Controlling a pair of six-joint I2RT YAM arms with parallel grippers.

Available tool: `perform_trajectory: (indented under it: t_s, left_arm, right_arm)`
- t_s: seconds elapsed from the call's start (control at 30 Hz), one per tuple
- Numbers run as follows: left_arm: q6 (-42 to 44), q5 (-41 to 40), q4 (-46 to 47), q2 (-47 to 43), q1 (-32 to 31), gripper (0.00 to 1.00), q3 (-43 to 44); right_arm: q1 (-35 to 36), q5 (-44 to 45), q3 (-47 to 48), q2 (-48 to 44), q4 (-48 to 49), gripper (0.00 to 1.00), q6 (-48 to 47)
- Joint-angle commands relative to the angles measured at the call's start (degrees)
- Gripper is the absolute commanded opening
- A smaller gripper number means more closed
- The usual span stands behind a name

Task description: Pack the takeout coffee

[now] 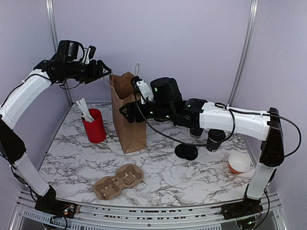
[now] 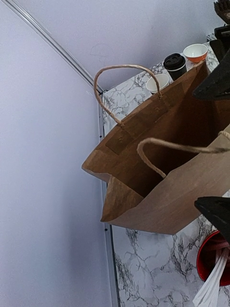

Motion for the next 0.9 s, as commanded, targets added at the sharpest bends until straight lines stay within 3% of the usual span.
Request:
perform_trajectory:
  t_s: [0.0,0.43,0.73,0.87]
  left_arm:
    - [1.1,-0.6,0.5,-2.7,-0.6,0.66,-1.7]
    - [-0.7,-1.5,5.6,-7.6,-1.1,0.42,-10.5]
    - [-1.9,-1.0,7.6,-8.0,-1.1,0.4,-10.5]
    - [-1.9,-1.0,7.6,-8.4,-1.1,0.44,-10.1]
  right_arm:
    - [0.6,0.6,-0.5,-2.9,-3.1,0.79,1.4]
    - [3.5,-6.3,-3.6,-3.9,-13.9,0.89,9.9]
    - [9.3,-6.8,-0.3,5.3,-22.1,0.86,10.8]
    - [11.7,-9.2,2.5,10.3,-24.6,0.85,10.8]
